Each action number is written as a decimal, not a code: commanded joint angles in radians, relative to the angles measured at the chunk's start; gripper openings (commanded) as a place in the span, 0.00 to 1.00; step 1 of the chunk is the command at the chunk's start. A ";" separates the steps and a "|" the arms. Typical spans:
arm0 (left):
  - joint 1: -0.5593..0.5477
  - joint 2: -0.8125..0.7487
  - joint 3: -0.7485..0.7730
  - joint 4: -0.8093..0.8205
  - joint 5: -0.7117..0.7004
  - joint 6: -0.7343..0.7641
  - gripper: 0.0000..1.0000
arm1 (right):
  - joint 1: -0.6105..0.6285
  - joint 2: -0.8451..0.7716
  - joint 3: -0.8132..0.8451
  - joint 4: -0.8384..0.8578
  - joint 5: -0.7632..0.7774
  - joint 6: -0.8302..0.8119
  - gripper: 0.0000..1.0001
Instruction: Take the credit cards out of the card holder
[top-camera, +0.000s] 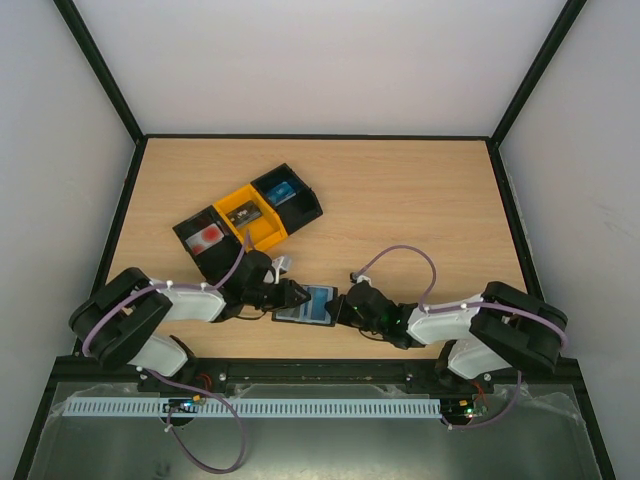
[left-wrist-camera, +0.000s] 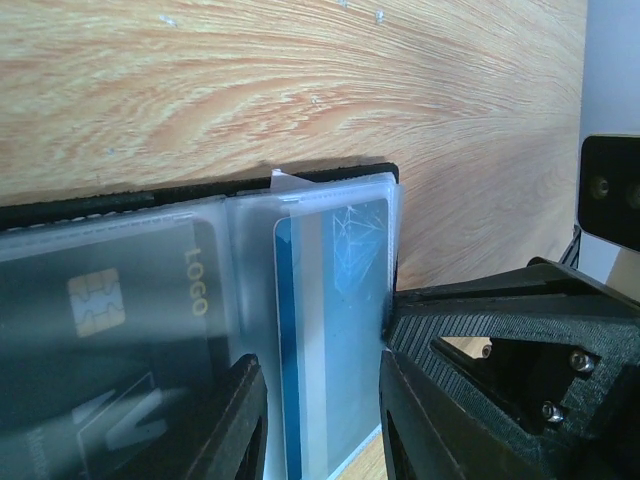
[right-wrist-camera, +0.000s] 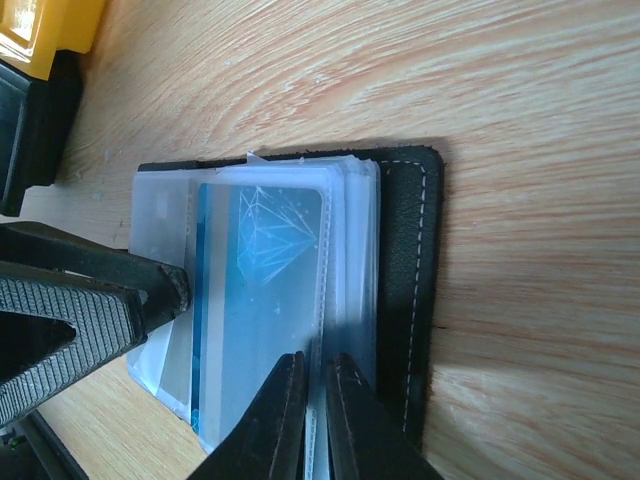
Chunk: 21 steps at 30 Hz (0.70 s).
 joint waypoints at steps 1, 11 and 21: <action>0.001 0.009 -0.012 0.024 0.010 -0.005 0.34 | 0.004 0.036 -0.028 0.032 0.002 0.025 0.09; 0.001 0.047 -0.010 0.049 0.010 -0.015 0.34 | 0.004 0.037 -0.043 0.028 0.013 0.026 0.08; 0.001 0.035 -0.018 0.066 0.015 -0.024 0.32 | 0.004 0.035 -0.035 0.002 0.012 0.026 0.06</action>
